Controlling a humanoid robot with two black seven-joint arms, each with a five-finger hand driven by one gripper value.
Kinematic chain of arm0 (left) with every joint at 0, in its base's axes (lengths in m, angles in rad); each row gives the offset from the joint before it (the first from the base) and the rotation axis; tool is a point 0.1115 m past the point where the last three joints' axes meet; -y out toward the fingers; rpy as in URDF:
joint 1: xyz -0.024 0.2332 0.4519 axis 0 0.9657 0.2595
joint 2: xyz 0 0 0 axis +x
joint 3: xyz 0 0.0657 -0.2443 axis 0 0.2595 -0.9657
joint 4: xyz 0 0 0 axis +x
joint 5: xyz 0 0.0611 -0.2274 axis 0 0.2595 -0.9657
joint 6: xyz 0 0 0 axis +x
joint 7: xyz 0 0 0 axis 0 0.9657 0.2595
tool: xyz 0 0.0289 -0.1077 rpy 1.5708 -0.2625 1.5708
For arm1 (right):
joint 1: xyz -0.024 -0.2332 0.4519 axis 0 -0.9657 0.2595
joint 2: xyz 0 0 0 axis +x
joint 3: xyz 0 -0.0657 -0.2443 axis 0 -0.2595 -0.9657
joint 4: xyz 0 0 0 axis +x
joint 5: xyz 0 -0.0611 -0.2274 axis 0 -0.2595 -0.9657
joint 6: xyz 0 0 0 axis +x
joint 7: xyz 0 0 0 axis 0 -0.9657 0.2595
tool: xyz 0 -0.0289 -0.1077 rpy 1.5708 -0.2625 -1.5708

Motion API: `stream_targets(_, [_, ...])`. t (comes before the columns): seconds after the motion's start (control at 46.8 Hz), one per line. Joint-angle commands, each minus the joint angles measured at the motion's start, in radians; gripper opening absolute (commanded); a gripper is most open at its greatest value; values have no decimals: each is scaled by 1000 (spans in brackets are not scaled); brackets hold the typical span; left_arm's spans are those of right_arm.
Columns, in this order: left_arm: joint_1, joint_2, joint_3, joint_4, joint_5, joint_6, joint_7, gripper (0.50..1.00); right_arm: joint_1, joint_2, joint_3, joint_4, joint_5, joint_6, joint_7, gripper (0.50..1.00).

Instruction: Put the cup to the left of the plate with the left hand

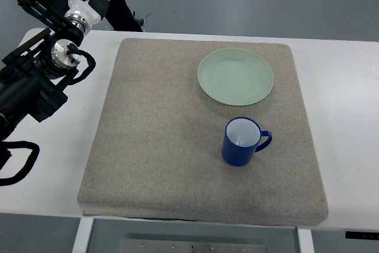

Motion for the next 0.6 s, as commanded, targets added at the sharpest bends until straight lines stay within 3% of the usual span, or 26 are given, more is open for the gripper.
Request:
stream_targets(0.0, [1, 0, 0, 0, 0, 0, -1, 994, 0, 0, 0, 0, 0, -1, 0, 934])
stream_targets(0.578, [24, -8, 0, -6, 3, 5, -11, 994, 0, 0, 0, 0, 0, -1, 0, 934])
